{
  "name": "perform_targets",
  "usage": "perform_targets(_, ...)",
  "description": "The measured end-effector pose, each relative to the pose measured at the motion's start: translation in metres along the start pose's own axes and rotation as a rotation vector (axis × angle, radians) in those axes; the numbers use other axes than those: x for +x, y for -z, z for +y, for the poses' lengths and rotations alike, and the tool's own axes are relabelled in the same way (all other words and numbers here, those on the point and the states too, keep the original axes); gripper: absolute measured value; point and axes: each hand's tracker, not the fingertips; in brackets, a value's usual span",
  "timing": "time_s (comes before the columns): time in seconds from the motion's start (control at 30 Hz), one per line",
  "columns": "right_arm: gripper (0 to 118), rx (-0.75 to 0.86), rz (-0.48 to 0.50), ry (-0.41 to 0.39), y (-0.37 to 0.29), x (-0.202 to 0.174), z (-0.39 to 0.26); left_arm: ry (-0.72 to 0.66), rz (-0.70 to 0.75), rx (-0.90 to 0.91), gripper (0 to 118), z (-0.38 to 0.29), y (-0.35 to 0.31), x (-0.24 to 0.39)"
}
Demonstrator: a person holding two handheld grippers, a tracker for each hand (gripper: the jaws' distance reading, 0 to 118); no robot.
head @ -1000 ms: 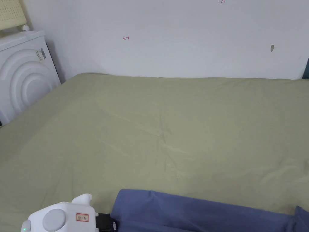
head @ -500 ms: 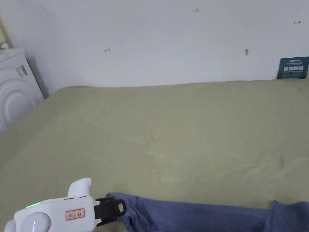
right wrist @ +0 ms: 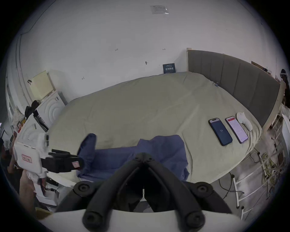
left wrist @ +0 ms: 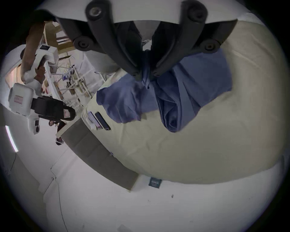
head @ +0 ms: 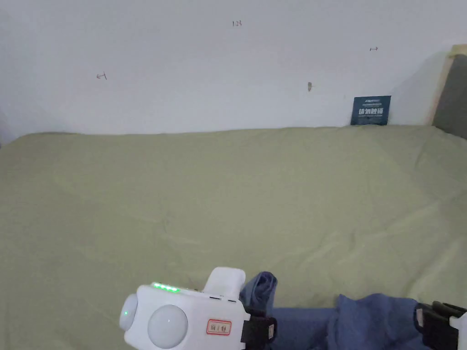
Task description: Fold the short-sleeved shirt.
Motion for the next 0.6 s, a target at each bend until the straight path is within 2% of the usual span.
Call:
perform_targets(0.07, 1, -0.003, -0.007, -0.008, 0.002, 0.001, -0.003, -0.035, -0.035, 0.038, 11, -0.004, 0.017, -0.004)
perform_targets(0.1, 1, -0.013, -0.006, -0.017, 0.003, 0.002, -0.004, -0.087, -0.057, 0.073, 33, -0.005, 0.021, -0.009)
perform_targets(0.17, 1, -0.025, 0.003, -0.027, 0.004, 0.003, -0.006, -0.217, -0.151, 0.105, 103, -0.011, 0.025, -0.017)
perform_targets(0.2, 1, -0.027, 0.005, -0.03, 0.004, 0.003, -0.007, -0.263, -0.208, 0.108, 113, -0.014, 0.022, -0.021)
perform_targets(0.3, 1, -0.035, 0.008, -0.039, 0.006, 0.003, -0.007, -0.296, -0.23, 0.186, 109, -0.022, 0.004, -0.037)
perform_targets(0.33, 1, -0.039, 0.007, -0.041, 0.009, 0.003, -0.007, -0.308, -0.217, 0.195, 102, -0.022, 0.002, -0.044)
perform_targets(0.37, 1, -0.042, 0.007, -0.042, 0.011, 0.002, -0.007, -0.34, -0.196, 0.21, 86, -0.025, 0.001, -0.052)
perform_targets(0.43, 1, -0.052, 0.015, -0.046, 0.013, 0.0, -0.007, -0.412, -0.121, 0.219, 0, -0.029, 0.009, -0.068)
perform_targets(0.5, 1, -0.053, 0.029, -0.055, 0.013, -0.005, -0.007, -0.431, -0.006, 0.229, 0, -0.031, 0.025, -0.074)
perform_targets(0.6, 1, -0.04, 0.055, -0.071, 0.007, -0.01, -0.008, -0.472, -0.047, 0.185, 0, -0.034, 0.056, -0.071)
